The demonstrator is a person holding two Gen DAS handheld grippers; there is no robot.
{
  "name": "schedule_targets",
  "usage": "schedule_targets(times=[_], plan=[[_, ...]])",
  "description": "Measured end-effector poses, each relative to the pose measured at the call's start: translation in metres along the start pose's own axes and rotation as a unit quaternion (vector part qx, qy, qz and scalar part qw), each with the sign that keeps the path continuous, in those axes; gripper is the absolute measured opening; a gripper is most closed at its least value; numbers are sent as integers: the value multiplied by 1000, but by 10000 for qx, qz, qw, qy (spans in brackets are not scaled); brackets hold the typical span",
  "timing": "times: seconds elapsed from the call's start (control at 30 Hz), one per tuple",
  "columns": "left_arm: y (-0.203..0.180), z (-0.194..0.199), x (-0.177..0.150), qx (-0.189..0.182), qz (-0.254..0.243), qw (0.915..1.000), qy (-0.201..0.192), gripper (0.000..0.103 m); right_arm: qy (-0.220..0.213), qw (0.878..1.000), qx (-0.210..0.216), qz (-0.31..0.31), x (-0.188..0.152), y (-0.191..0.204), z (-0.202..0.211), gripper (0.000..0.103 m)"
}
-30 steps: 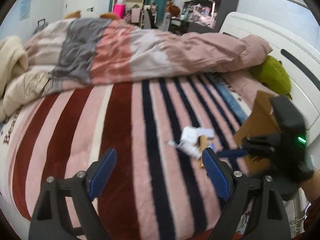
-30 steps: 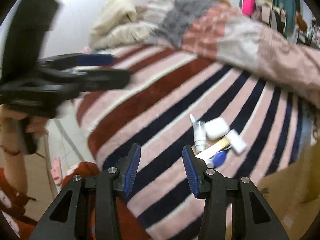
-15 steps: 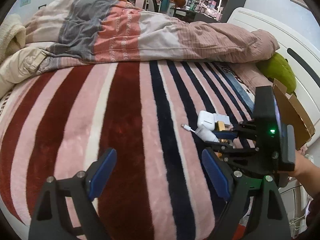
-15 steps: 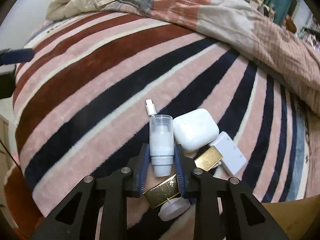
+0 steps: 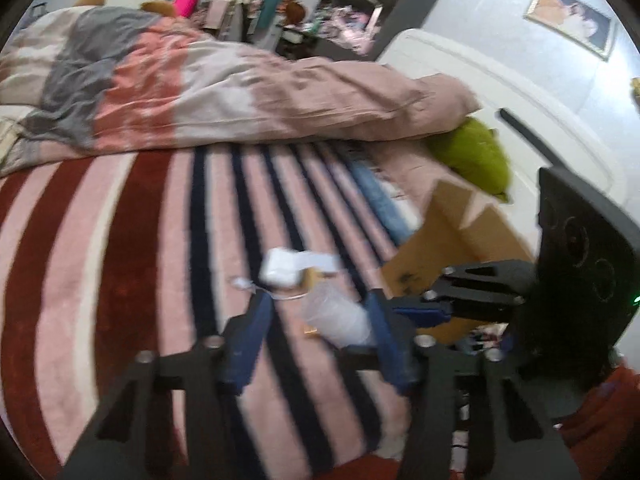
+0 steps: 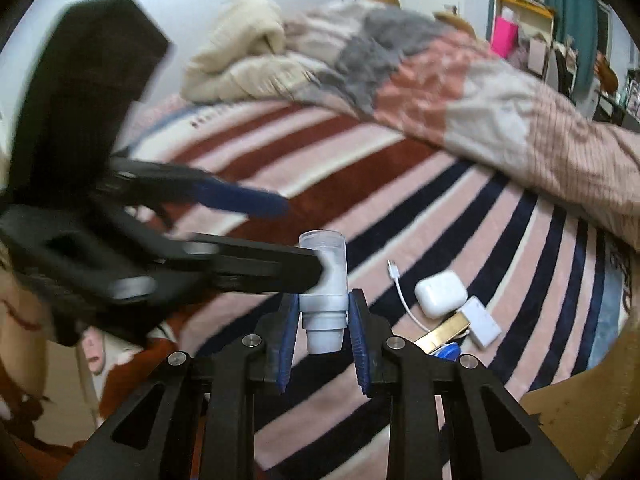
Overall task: Organize rigid objects
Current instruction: 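Carry the clear bottle into the cardboard box and release it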
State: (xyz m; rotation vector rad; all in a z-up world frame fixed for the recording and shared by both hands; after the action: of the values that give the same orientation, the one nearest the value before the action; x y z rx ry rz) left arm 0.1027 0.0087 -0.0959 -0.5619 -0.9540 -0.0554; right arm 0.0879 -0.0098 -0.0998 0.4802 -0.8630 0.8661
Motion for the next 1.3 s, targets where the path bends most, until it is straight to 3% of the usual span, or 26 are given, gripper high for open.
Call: schedule_targets(times=[0.2,0.43,0.57,0.7,0.87,0.93,0.97,1.0,1.07,1.3], plan=[[-57,-7,17,-232,-332,9992,-14,33,-395,9990,-90,-187,5,-18,44,20],[-134,-35,43,-456,-945,9944,120,33,-819,9948,-500,-347,10,-60,108,20],[-172,-68,44,-640,-1170,9901,431,33,-867,9916,-782,-549,2,-92,137,20],[-196,-106,26,-792,-1290,9843,912,33,-597,9896,-1024,-814,-19,-123,153,20],[-207,-133,8,-773,-1403,9790,1259,33,-222,9860,-1089,-1240,-48,-149,156,20],[-206,-136,8,-710,-1445,9787,1273,37,-112,9851,-1074,-1340,-54,-153,154,20],[-205,-136,9,-683,-1438,9792,1257,45,-63,9844,-1067,-1395,-57,-153,153,20],[-201,-134,13,-626,-1412,9809,1184,55,-7,9837,-1066,-1450,-60,-154,153,20],[-193,-127,20,-540,-1368,9838,1027,63,96,9823,-1090,-1520,-63,-155,148,20],[-138,-64,54,88,-1175,9928,222,74,-185,9865,-1001,-1285,-42,-133,150,28]])
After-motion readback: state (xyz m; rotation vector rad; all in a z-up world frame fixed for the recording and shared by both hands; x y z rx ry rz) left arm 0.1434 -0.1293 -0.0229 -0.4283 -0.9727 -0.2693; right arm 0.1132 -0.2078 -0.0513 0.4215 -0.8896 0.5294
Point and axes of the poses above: each gripper's, at about its wrist camera, not at the fingertips, and z roughly against the way its jaws point, y to its left, x to its top, the point moved 9 cm from there along -z, roughly the way its jaws point, and after that the axes turned 14 degrees about -y, right-handed, at the moved point
